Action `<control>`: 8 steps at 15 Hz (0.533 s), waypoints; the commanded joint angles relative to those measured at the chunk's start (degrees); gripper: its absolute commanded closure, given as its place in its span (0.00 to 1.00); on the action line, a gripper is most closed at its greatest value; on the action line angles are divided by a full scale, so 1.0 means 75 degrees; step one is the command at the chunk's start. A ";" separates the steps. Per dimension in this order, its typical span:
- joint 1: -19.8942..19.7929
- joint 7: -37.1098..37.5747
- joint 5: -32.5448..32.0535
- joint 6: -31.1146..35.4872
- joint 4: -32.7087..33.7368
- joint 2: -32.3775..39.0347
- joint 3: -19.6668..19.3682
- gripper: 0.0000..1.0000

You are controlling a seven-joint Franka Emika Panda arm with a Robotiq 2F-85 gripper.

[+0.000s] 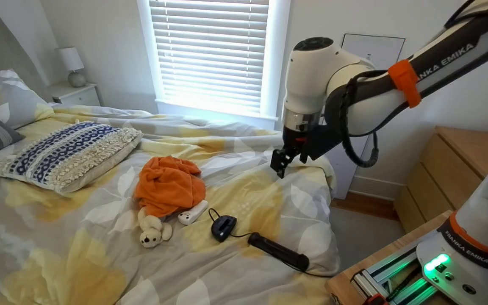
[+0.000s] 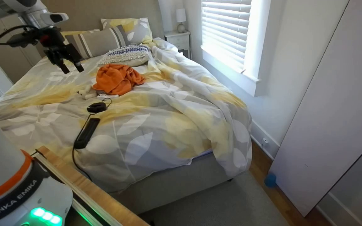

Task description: Move the black clock cable to the right side of the bed, pick up the digital clock and place it on the left side of the bed

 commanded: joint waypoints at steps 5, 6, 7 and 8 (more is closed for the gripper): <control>0.0686 -0.0340 -0.2414 0.1346 0.1593 0.3469 -0.1388 0.00; 0.0692 -0.0979 -0.1747 0.1598 0.1777 0.3859 -0.1492 0.00; 0.0624 -0.1680 -0.1184 0.1736 0.1780 0.3986 -0.1546 0.00; 0.1046 -0.1029 -0.1538 0.1609 0.1335 0.3241 -0.1875 0.00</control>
